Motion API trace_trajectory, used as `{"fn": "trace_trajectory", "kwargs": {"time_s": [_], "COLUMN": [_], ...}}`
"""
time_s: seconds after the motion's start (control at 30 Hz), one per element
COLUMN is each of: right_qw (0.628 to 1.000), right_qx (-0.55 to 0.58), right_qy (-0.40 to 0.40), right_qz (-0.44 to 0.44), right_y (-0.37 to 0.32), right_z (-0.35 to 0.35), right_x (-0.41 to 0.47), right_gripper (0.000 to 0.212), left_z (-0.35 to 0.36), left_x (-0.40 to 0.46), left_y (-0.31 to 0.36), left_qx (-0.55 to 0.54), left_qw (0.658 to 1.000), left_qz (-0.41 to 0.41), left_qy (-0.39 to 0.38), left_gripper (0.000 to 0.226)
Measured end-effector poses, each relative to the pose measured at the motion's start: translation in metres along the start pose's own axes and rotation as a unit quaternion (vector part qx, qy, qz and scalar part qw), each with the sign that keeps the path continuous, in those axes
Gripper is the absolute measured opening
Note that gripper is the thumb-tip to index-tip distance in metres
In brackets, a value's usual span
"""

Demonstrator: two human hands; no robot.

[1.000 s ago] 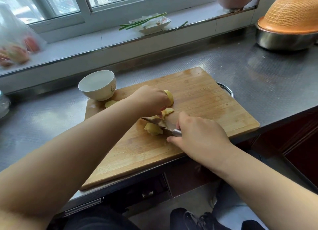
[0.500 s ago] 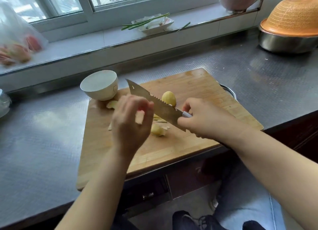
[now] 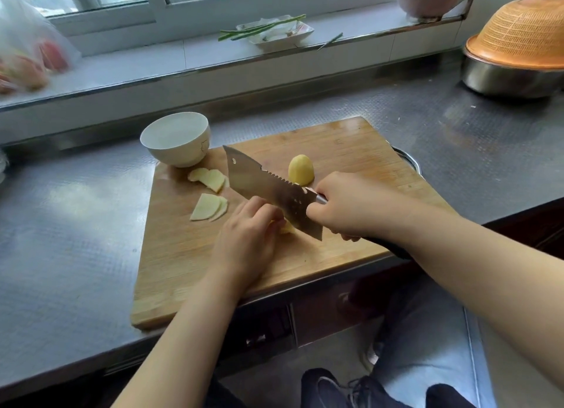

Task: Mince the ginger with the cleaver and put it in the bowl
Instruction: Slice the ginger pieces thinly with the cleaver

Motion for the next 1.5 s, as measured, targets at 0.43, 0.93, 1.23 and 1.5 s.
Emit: {"fn": "trace_trajectory", "kwargs": {"time_s": [0.43, 0.93, 1.23, 1.5], "right_qw": [0.999, 0.999, 0.996, 0.995], "right_qx": [-0.045, -0.04, -0.08, -0.087], "right_qy": [0.006, -0.009, -0.039, -0.033], "right_qz": [-0.005, -0.017, 0.018, 0.039], "right_y": [-0.003, -0.014, -0.025, -0.018], "right_z": [-0.008, -0.011, -0.008, 0.011], "right_x": [0.005, 0.0, 0.006, 0.004], "right_gripper": [0.019, 0.008, 0.015, 0.021], "left_z": [-0.002, -0.004, -0.003, -0.002], "left_x": [-0.001, 0.001, 0.0, -0.002], "left_y": [-0.001, -0.002, -0.004, -0.005], "left_qx": [-0.006, 0.002, -0.004, -0.005], "left_qw": [0.999, 0.999, 0.999, 0.998], "left_qz": [-0.03, -0.041, -0.053, -0.055], "left_qy": [-0.008, -0.01, -0.01, -0.005], "left_gripper": [0.007, 0.008, 0.005, 0.007]}}
Point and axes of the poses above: each hand's wrist, its own x-axis towards the middle knuckle, its own z-axis out of the palm, y = z × x, the point moved 5 cm from there along x, towards the middle knuckle, and after that the axes turned 15 degrees about z, right-handed, at the moved point
